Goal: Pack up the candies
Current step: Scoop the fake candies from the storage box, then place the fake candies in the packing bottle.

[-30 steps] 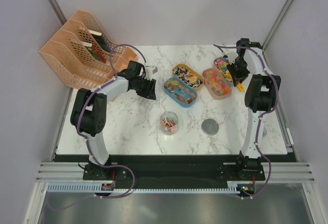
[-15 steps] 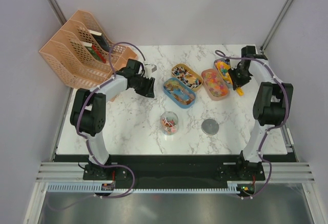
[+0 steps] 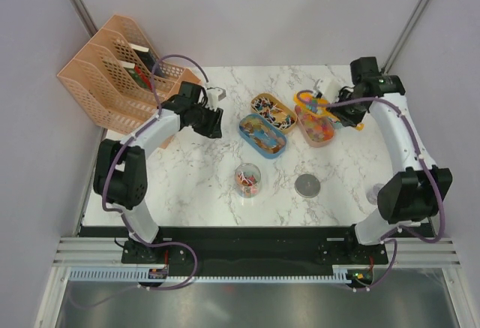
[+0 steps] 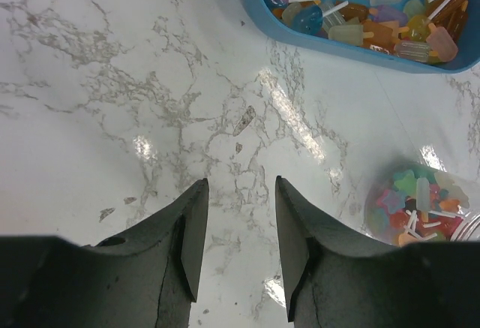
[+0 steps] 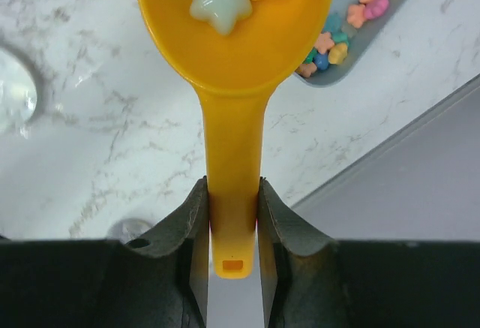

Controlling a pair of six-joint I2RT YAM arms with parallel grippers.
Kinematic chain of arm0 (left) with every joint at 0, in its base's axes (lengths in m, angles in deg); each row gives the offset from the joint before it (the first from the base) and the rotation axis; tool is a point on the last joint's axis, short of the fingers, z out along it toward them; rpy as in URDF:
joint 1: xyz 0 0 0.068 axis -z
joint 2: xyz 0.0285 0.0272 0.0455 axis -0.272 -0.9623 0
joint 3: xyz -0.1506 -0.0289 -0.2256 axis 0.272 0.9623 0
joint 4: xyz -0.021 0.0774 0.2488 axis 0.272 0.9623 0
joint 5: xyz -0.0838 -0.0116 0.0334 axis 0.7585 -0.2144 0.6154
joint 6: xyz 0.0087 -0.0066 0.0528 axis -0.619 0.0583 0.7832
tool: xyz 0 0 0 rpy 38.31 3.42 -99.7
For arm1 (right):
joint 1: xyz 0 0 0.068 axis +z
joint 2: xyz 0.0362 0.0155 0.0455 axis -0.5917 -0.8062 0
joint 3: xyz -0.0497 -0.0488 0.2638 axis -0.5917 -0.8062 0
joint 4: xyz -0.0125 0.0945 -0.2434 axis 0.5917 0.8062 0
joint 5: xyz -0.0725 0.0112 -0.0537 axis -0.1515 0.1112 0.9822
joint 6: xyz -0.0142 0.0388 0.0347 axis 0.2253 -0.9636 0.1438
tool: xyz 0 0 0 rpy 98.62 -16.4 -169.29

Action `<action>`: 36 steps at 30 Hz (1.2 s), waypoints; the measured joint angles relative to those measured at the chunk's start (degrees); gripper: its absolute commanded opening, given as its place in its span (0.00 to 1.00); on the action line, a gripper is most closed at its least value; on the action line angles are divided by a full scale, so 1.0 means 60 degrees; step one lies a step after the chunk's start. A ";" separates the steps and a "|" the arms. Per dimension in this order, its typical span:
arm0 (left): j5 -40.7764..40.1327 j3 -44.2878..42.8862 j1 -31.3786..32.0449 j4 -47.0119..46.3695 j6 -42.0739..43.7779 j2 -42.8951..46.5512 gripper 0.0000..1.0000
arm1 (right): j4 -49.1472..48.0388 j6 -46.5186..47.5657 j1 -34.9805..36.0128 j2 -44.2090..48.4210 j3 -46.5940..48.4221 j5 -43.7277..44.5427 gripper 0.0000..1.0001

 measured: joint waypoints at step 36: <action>-0.1880 0.2521 -0.0189 -0.1035 -0.0022 0.3260 0.53 | 0.2215 0.0619 0.9012 0.0801 -0.1133 0.6477 0.00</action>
